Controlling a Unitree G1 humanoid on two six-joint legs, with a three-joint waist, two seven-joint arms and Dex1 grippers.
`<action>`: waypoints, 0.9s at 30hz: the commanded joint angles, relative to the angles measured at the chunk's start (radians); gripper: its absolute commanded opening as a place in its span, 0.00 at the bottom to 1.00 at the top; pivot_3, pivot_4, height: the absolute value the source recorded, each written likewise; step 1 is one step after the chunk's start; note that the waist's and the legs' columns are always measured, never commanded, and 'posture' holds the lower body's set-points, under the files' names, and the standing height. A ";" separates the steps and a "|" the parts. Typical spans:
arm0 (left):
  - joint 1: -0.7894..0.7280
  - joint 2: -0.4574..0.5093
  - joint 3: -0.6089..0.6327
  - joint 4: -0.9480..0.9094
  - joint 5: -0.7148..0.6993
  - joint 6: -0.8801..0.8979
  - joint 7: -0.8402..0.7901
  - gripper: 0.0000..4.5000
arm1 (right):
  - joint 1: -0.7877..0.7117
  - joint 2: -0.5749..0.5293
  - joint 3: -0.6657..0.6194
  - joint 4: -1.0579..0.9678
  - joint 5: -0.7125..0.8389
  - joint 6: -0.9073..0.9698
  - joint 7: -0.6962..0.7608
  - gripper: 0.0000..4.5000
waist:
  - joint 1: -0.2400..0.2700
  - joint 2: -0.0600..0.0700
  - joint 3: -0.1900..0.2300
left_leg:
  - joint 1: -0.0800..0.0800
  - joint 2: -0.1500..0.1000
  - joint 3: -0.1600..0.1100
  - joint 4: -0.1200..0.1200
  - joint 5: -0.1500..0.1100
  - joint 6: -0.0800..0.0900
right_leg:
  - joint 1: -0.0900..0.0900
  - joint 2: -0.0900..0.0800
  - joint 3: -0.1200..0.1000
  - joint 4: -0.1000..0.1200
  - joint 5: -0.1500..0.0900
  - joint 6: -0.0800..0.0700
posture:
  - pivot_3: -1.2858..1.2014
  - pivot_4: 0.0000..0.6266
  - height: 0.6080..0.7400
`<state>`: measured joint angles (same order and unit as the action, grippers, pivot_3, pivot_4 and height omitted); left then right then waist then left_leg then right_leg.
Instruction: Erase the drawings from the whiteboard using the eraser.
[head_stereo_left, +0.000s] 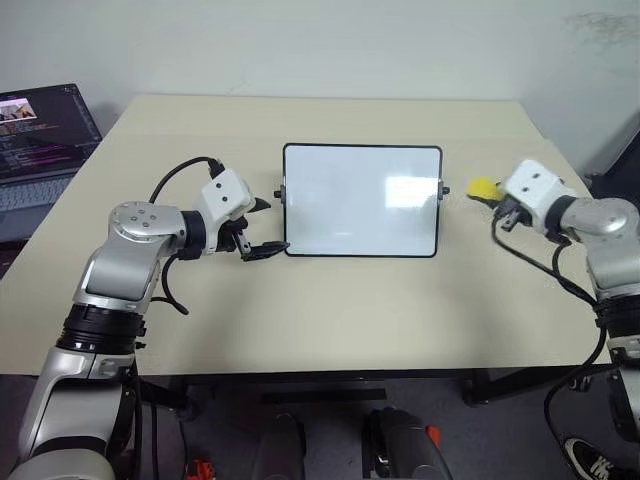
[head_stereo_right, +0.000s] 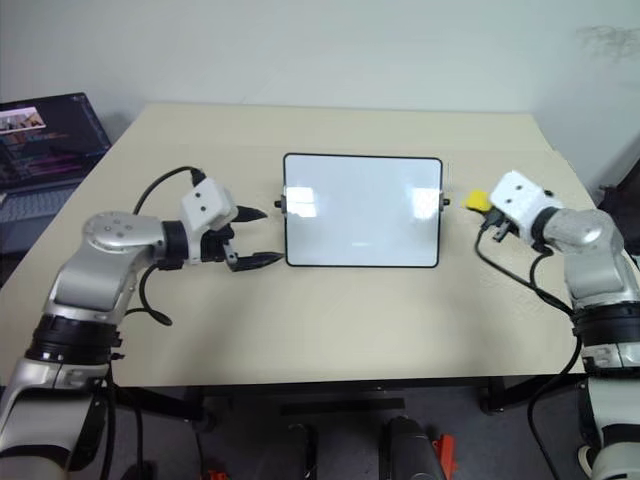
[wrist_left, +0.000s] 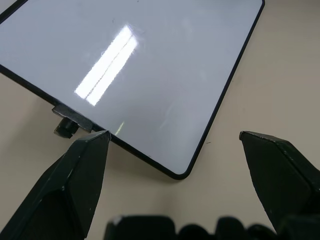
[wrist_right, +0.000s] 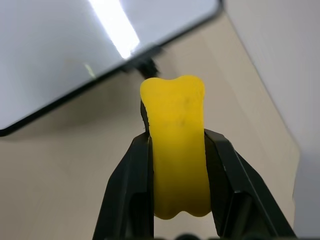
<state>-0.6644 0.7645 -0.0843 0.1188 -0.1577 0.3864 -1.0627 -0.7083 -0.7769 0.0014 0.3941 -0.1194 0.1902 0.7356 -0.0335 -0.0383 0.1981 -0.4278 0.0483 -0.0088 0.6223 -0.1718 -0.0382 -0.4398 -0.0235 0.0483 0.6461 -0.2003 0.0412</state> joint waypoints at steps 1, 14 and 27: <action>-0.037 -0.017 -0.003 -0.011 -0.014 -0.007 -0.014 1.00 | 0.033 0.007 -0.153 0.023 0.111 0.207 -0.059 0.23 | 0.002 0.000 0.000 | 0.000 0.000 0.000 0.001 0.000 0.000 | 0.000 0.000 0.000 0.000 0.000 0.000 | 0.52 0.24 1.00; -0.049 -0.116 -0.061 -0.039 -0.016 0.011 -0.030 1.00 | 0.132 0.047 -0.260 0.094 0.239 0.488 -0.166 0.23 | -0.023 0.000 0.000 | 0.001 -0.001 -0.002 0.006 0.000 0.001 | 0.004 0.001 0.001 0.001 0.001 0.001 | 0.52 0.24 1.00; -0.030 -0.100 -0.028 -0.033 -0.014 0.014 -0.011 1.00 | 0.085 0.019 -0.261 0.089 0.257 0.507 -0.202 1.00 | -0.025 0.000 0.000 | 0.001 -0.001 -0.003 0.005 0.000 0.001 | 0.004 0.001 0.002 0.001 0.001 0.001 | 0.52 0.24 1.00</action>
<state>-0.6905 0.6478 -0.1477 0.1130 -0.1583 0.4071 -1.0803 -0.5972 -0.7287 -0.2407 0.5383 0.1246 0.6915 0.5392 -0.0580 -0.0384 0.1979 -0.4273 0.0476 -0.0115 0.6276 -0.1715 -0.0376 -0.4362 -0.0223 0.0499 0.6471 -0.1992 0.0425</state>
